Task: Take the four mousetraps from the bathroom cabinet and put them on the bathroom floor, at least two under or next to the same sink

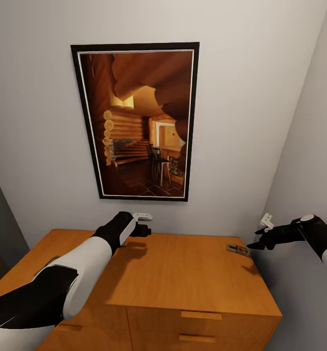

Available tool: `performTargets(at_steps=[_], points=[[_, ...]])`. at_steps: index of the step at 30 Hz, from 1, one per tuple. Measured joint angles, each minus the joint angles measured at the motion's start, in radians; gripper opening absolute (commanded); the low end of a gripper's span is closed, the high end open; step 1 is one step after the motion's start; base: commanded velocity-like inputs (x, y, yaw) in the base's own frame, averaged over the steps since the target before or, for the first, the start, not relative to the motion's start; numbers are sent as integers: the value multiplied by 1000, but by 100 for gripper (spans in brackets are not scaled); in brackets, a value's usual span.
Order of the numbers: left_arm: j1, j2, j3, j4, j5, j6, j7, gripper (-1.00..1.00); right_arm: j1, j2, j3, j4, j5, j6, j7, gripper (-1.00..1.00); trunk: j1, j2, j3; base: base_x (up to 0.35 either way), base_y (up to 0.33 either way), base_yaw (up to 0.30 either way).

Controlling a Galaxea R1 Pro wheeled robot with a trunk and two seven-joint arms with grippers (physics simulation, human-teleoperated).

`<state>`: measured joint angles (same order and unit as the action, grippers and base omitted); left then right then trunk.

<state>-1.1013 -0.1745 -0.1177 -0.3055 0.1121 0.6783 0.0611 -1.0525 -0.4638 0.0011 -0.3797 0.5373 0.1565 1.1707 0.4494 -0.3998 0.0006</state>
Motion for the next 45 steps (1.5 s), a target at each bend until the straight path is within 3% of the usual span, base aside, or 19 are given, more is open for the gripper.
performTargets(at_steps=[45], points=[[0,0,0,0,0,0,0,100,0,-7,-5,1,-3,-8,1,100,0,1,0,39,-1,0]])
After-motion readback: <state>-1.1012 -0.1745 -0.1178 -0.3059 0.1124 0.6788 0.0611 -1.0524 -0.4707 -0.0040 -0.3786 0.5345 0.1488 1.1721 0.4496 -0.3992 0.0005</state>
